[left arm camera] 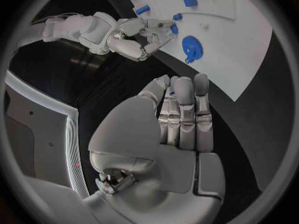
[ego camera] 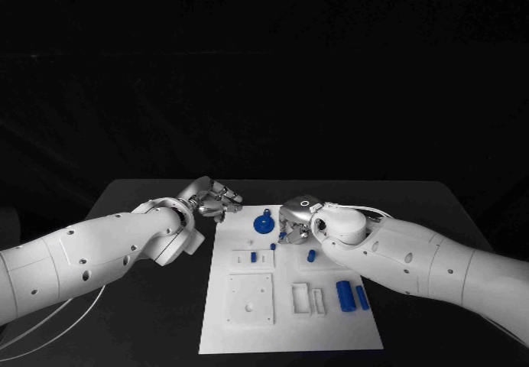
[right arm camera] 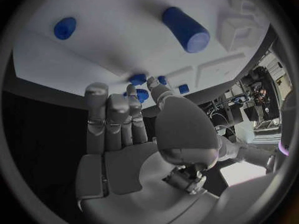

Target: Assemble the parts on the task board

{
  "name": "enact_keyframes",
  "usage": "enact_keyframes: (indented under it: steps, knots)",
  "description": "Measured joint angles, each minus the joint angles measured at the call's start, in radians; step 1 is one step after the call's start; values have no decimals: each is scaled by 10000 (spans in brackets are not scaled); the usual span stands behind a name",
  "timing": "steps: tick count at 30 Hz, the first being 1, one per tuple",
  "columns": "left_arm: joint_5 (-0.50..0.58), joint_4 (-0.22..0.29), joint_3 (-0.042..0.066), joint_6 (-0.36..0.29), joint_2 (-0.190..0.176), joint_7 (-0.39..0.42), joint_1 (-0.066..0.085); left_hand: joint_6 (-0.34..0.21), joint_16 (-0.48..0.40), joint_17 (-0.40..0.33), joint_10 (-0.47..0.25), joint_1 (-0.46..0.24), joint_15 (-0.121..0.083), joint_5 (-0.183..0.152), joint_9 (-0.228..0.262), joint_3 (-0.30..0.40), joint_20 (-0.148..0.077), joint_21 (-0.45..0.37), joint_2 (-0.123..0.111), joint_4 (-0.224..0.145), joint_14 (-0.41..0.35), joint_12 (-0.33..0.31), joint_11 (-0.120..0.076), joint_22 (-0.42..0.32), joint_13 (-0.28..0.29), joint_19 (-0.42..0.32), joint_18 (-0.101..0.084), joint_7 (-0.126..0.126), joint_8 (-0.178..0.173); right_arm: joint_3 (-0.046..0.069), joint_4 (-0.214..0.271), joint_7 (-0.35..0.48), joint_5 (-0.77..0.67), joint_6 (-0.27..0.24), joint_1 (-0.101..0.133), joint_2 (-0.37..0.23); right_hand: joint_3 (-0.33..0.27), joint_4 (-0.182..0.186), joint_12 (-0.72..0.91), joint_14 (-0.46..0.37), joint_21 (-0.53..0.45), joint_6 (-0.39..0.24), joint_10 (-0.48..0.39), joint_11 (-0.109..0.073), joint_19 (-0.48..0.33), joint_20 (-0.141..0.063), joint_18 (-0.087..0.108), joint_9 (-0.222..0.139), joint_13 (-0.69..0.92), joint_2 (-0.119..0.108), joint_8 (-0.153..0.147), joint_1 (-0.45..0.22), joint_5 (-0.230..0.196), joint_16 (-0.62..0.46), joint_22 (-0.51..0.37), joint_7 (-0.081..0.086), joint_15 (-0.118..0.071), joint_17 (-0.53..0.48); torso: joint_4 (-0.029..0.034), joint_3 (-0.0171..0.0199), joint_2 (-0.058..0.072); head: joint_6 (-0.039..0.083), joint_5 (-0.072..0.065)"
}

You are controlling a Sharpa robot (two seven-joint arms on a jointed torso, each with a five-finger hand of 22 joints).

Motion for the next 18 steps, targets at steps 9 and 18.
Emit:
enact_keyframes:
  steps: [9,18]
  knots:
    - [-7,11,-4,30,-31,-40,2,0,0,-1,0,40,0,38,0,0,0,0,-40,0,0,0,0,-1,0,0,-1,0,0,-3,159,-456,-7,-56,-44,-141,155,226,-50,0,-39,-152,0,-1,39,-39,0,-10,-26,-283,0,22,0,0,0,38,0,12,0,6,1,0,35]
    - [-14,21,-4,40,-68,-54,3,-70,0,-3,-35,93,0,82,0,66,0,0,13,-66,0,0,-34,-3,0,0,-1,-1,0,-3,644,-180,238,-629,-58,-621,274,-576,-50,60,-39,-952,148,-44,53,-53,0,-9,41,-311,1,852,-48,0,0,54,-61,24,-19,14,1,3,81]
